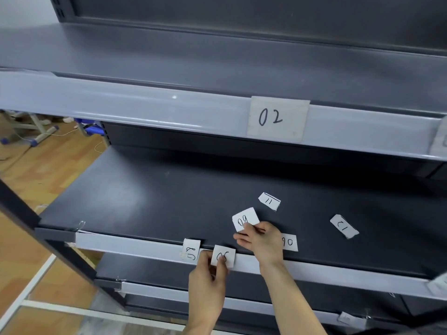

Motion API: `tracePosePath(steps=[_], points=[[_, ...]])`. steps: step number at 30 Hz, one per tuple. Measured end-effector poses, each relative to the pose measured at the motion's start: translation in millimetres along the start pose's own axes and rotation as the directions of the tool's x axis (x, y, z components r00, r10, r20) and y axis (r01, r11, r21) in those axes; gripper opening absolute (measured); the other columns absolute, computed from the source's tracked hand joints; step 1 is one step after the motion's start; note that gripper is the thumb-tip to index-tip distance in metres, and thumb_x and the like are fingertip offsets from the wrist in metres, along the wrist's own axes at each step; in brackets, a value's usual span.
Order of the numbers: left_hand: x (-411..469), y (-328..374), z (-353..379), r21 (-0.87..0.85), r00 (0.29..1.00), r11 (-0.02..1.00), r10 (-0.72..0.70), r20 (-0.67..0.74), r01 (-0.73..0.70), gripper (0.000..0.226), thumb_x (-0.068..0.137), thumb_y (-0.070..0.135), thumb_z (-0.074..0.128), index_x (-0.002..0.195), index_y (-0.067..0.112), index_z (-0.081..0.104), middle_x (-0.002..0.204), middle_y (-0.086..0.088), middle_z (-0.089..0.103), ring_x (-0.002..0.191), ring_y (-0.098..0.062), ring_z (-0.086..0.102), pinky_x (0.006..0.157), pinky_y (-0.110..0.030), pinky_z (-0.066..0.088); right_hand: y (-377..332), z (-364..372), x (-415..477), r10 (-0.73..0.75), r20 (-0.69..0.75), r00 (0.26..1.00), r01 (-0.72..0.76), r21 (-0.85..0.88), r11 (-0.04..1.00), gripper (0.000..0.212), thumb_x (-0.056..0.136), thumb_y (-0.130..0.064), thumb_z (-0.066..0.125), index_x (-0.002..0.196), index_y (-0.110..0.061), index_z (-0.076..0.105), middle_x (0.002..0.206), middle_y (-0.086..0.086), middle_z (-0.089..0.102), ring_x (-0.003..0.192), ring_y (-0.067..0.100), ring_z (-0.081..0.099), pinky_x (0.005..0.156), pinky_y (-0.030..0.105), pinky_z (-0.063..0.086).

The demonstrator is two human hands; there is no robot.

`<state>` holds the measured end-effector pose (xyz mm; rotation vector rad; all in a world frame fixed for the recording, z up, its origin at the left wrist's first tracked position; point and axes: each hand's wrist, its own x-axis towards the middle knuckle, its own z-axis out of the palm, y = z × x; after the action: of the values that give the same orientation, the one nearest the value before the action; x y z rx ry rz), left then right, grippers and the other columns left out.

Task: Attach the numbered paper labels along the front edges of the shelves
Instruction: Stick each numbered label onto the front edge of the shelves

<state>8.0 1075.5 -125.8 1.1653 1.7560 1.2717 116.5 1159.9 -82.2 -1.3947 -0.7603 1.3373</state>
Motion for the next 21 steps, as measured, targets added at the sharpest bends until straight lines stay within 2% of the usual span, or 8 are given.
tracePosePath(steps=[5, 8, 10, 13, 15, 16, 19, 21], points=[[2.4, -0.6, 1.0, -0.006, 1.0, 1.0, -0.013, -0.012, 0.013, 0.015, 0.094, 0.024, 0.057, 0.08, 0.02, 0.055, 0.06, -0.007, 0.067, 0.056, -0.024, 0.06, 0.056, -0.031, 0.046, -4.6, 12.8, 11.2, 0.063, -0.002, 0.998, -0.062, -0.195, 0.979, 0.022, 0.095, -0.021, 0.059, 0.088, 0.0, 0.062, 0.063, 0.011, 0.069, 0.042, 0.017, 0.062, 0.036, 0.023, 0.043], [5.0, 3.0, 0.1, -0.013, 1.0, 1.0, -0.025, -0.008, 0.025, 0.014, 0.094, 0.024, 0.057, 0.081, 0.022, 0.056, 0.062, -0.004, 0.068, 0.057, -0.019, 0.062, 0.06, -0.03, 0.048, -0.8, 0.9, 8.5, 0.022, -0.025, 0.999, -0.03, -0.364, 0.931, 0.027, 0.093, -0.024, 0.061, 0.08, -0.001, 0.064, 0.056, 0.008, 0.067, 0.035, 0.015, 0.054, 0.034, 0.021, 0.036], [7.9, 3.6, -0.2, -0.012, 0.999, 1.0, -0.028, -0.019, 0.028, 0.013, 0.094, 0.025, 0.057, 0.081, 0.022, 0.056, 0.063, 0.002, 0.069, 0.057, -0.012, 0.062, 0.06, -0.026, 0.047, 1.5, -14.6, 7.0, -0.061, -0.059, 0.996, 0.029, -0.446, 0.894, 0.029, 0.091, -0.023, 0.063, 0.072, -0.001, 0.062, 0.053, 0.006, 0.066, 0.035, 0.014, 0.052, 0.038, 0.024, 0.04], [10.9, 3.6, 1.2, -0.013, 0.999, 0.999, -0.035, -0.032, 0.035, 0.013, 0.094, 0.025, 0.057, 0.082, 0.023, 0.056, 0.062, 0.002, 0.069, 0.057, -0.01, 0.061, 0.058, -0.022, 0.045, -2.3, -43.4, 9.2, -0.342, -0.097, 0.935, 0.179, -0.702, 0.689, 0.021, 0.087, -0.027, 0.067, 0.071, -0.017, 0.061, 0.057, -0.007, 0.066, 0.056, 0.012, 0.062, 0.057, 0.033, 0.052], [11.2, 4.5, 4.1, -0.021, 0.999, 0.999, -0.037, -0.026, 0.036, 0.012, 0.094, 0.025, 0.057, 0.082, 0.023, 0.056, 0.062, -0.002, 0.068, 0.057, -0.013, 0.06, 0.057, -0.023, 0.045, -9.8, -63.6, 11.0, -0.502, -0.039, 0.864, 0.247, -0.835, 0.491, 0.005, 0.084, -0.025, 0.069, 0.081, -0.027, 0.065, 0.071, -0.016, 0.066, 0.079, 0.014, 0.059, 0.065, 0.03, 0.048], [10.8, 5.0, 6.2, -0.021, 0.999, 0.999, -0.036, -0.019, 0.035, 0.012, 0.094, 0.025, 0.057, 0.082, 0.024, 0.056, 0.063, -0.004, 0.068, 0.058, -0.015, 0.061, 0.056, -0.023, 0.045, -13.2, -73.3, 12.9, -0.522, 0.016, 0.853, 0.27, -0.869, 0.414, 0.01, 0.083, -0.023, 0.069, 0.09, -0.029, 0.067, 0.082, -0.017, 0.066, 0.088, 0.015, 0.054, 0.071, 0.03, 0.046], [8.2, 6.4, 12.7, -0.017, 1.0, 0.999, -0.028, 0.013, 0.028, 0.012, 0.095, 0.026, 0.057, 0.083, 0.026, 0.055, 0.064, -0.006, 0.068, 0.061, -0.02, 0.064, 0.058, -0.026, 0.047, -16.0, -95.0, 20.7, -0.356, 0.176, 0.918, 0.271, -0.933, 0.237, 0.037, 0.083, -0.02, 0.067, 0.12, -0.027, 0.062, 0.122, -0.013, 0.057, 0.114, 0.017, 0.043, 0.097, 0.032, 0.038], [6.3, 6.9, 16.1, -0.01, 0.999, 1.0, -0.024, 0.03, 0.024, 0.012, 0.095, 0.026, 0.057, 0.082, 0.026, 0.055, 0.064, -0.005, 0.069, 0.06, -0.017, 0.063, 0.058, -0.025, 0.047, -14.7, -99.0, 21.5, -0.273, 0.176, 0.946, 0.247, -0.936, 0.253, 0.042, 0.085, -0.018, 0.065, 0.126, -0.026, 0.059, 0.13, -0.011, 0.052, 0.12, 0.019, 0.041, 0.102, 0.034, 0.036]])
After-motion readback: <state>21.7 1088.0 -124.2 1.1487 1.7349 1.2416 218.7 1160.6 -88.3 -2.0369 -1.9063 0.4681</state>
